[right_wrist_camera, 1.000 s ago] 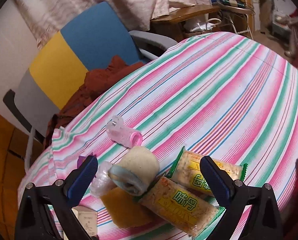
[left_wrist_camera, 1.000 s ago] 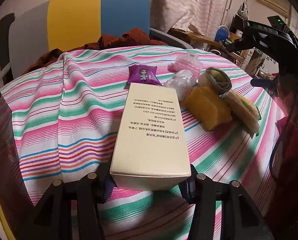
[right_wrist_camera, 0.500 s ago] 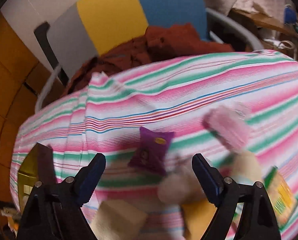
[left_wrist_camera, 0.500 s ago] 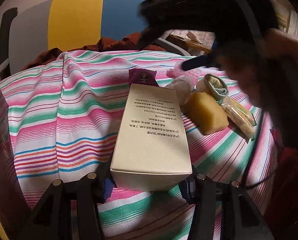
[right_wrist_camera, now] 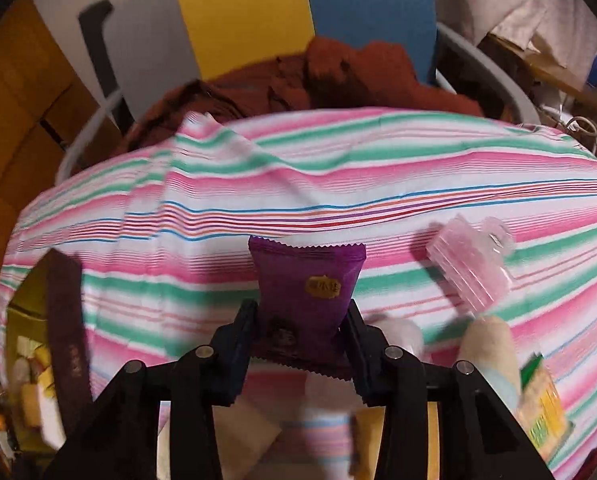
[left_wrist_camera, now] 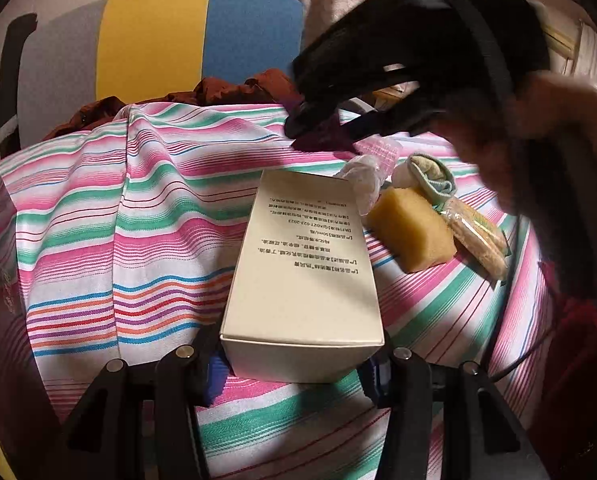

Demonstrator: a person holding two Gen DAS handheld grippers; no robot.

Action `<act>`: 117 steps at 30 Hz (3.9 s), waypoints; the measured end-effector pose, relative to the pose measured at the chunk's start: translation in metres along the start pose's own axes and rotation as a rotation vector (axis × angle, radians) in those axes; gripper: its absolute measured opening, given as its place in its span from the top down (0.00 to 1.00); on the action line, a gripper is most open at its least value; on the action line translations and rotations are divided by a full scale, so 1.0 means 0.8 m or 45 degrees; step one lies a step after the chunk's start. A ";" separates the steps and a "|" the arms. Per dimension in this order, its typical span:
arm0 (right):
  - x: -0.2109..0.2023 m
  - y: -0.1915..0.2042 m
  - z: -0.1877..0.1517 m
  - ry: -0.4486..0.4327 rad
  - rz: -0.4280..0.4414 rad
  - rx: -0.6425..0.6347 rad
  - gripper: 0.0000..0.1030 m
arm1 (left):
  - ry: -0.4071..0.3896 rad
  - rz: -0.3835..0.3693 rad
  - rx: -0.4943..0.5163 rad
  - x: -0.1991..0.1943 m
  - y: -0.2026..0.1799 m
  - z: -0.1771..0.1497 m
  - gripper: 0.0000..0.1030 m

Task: Organize objects
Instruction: 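Grasp the small purple packet with the right tool while the left tool holds the box, then carry the box and purple packet to the gold tray and open both tools, then move both tools from the gold tray back toward the remaining items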

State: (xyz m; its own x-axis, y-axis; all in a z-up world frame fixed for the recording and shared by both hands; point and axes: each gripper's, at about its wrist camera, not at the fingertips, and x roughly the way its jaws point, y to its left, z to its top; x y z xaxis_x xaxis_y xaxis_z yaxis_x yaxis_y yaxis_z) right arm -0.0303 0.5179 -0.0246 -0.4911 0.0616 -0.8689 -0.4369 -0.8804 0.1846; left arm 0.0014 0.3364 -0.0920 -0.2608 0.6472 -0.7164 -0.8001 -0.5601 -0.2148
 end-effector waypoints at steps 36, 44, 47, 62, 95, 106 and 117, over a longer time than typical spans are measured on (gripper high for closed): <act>-0.016 0.344 -0.077 -0.007 0.522 -0.349 0.27 | -0.247 0.561 -0.598 -0.258 0.297 -0.011 0.46; -0.005 0.355 -0.109 0.036 0.500 -0.389 0.24 | -0.270 0.636 -0.670 -0.271 0.289 -0.039 0.39; -0.007 0.350 -0.119 0.024 0.462 -0.406 0.20 | -0.251 0.672 -0.658 -0.277 0.284 -0.052 0.39; -0.049 0.349 -0.169 -0.223 0.200 -0.560 0.00 | -0.223 0.783 -0.586 -0.291 0.237 -0.080 0.33; -0.083 0.281 -0.177 -0.376 -0.010 -0.476 0.00 | -0.185 0.705 -0.442 -0.277 0.179 -0.075 0.26; -0.077 0.237 -0.164 -0.351 -0.104 -0.424 0.00 | -0.161 0.679 -0.442 -0.263 0.180 -0.075 0.26; -0.078 0.157 -0.133 -0.296 -0.179 -0.326 0.00 | -0.164 0.578 -0.370 -0.246 0.164 -0.053 0.26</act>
State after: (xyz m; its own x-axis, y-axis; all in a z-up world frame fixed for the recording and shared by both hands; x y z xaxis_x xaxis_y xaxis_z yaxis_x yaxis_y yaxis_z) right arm 0.0257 0.3535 0.0039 -0.6107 0.2692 -0.7447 -0.3238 -0.9431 -0.0754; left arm -0.0293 0.1133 -0.0077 -0.6230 0.3554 -0.6968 -0.4149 -0.9053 -0.0908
